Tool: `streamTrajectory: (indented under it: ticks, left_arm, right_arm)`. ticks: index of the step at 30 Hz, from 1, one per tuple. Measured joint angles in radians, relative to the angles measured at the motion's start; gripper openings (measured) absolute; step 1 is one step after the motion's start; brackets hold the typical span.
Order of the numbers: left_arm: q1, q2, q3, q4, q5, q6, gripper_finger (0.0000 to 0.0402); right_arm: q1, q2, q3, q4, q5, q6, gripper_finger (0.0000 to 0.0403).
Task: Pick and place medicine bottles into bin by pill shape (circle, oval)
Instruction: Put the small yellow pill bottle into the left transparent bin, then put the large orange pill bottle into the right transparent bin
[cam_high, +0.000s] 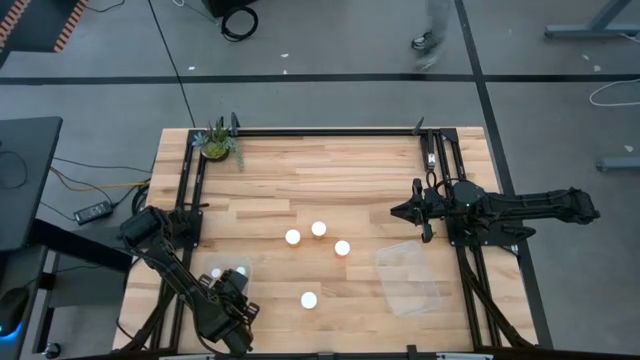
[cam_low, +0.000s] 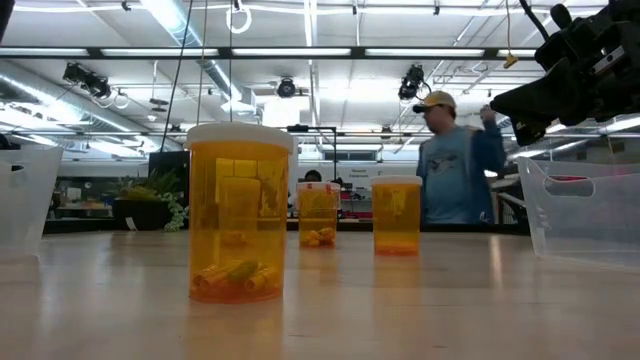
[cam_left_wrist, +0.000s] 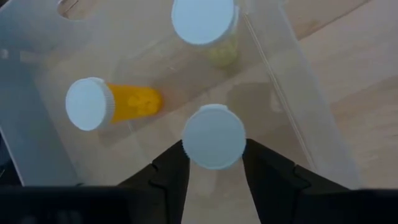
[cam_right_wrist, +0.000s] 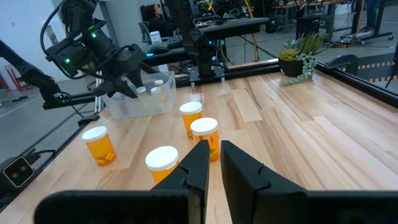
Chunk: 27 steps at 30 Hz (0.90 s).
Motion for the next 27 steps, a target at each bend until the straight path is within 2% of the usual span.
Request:
streamTrajectory:
  ticks: [4,13,27]
  left_arm:
    - [0.0,0.0,0.0,-0.002,0.011,0.0,0.0158]
    - [0.0,0.0,0.001,-0.002,0.11,0.001,0.0178]
    - [0.0,-0.109,0.002,-0.011,0.11,-0.027,0.0169]
  right_arm:
    - [0.0,0.0,0.0,0.0,0.0,0.0,0.0047]
    - [0.0,0.0,0.0,0.0,0.0,0.001,0.0047]
    - [0.0,0.0,0.0,0.0,0.0,0.001,0.0047]
